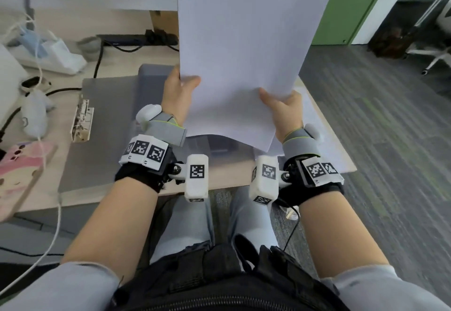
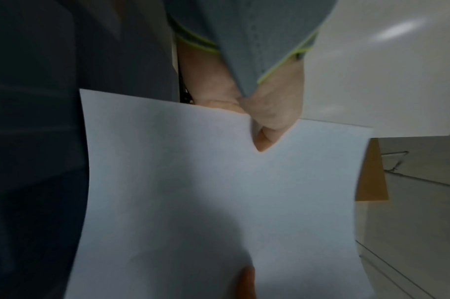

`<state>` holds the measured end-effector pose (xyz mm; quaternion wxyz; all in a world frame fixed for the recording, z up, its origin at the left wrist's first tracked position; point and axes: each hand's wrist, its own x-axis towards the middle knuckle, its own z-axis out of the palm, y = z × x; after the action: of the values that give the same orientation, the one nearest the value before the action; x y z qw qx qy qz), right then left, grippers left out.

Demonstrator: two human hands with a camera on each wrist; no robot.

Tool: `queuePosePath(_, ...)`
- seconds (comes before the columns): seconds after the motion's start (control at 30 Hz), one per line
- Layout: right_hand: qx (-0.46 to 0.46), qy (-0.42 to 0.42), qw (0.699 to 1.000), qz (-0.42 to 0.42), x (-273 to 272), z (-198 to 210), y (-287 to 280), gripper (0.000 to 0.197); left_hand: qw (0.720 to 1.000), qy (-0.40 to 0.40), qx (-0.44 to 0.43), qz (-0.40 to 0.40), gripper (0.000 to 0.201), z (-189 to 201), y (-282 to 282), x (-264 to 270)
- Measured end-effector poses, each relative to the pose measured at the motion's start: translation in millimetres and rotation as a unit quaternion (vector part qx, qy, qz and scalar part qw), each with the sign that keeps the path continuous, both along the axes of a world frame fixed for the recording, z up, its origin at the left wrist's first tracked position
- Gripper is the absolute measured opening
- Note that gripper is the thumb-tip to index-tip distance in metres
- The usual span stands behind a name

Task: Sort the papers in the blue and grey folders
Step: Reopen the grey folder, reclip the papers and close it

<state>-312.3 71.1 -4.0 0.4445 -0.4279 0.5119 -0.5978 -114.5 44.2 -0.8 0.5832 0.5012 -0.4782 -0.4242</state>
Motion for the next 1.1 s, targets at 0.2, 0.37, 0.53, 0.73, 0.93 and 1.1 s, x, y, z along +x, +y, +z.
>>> queuePosePath(0.2, 0.007, 0.032, 0.999, 0.017, 43, 9, -22, 0.014, 0.996, -0.058, 0.001, 0.066, 0.021, -4, 6, 46)
queuePosePath(0.37, 0.076, 0.050, 0.994, 0.065, 88, 2, -37, 0.016, 0.978, -0.181, 0.055, 0.089, 0.054, -13, 16, 97)
queuePosePath(0.53, 0.155, 0.084, 0.978, 0.111, 139, -18, -42, 0.027, 0.954, -0.235, 0.111, 0.148, 0.036, -34, 37, 160)
queuePosePath(0.73, 0.230, 0.105, 0.957, 0.143, 174, -35, -44, 0.029, 0.890, -0.304, 0.265, 0.212, 0.043, -54, 51, 223)
queuePosePath(0.93, 0.247, 0.125, 0.950, 0.145, 190, -39, -43, 0.031, 0.941, -0.155, 0.256, 0.160, 0.015, -58, 55, 217)
queuePosePath(1.1, 0.252, 0.147, 0.945, 0.149, 202, -37, -44, 0.027, 0.960, -0.107, 0.231, 0.117, 0.022, -67, 58, 222)
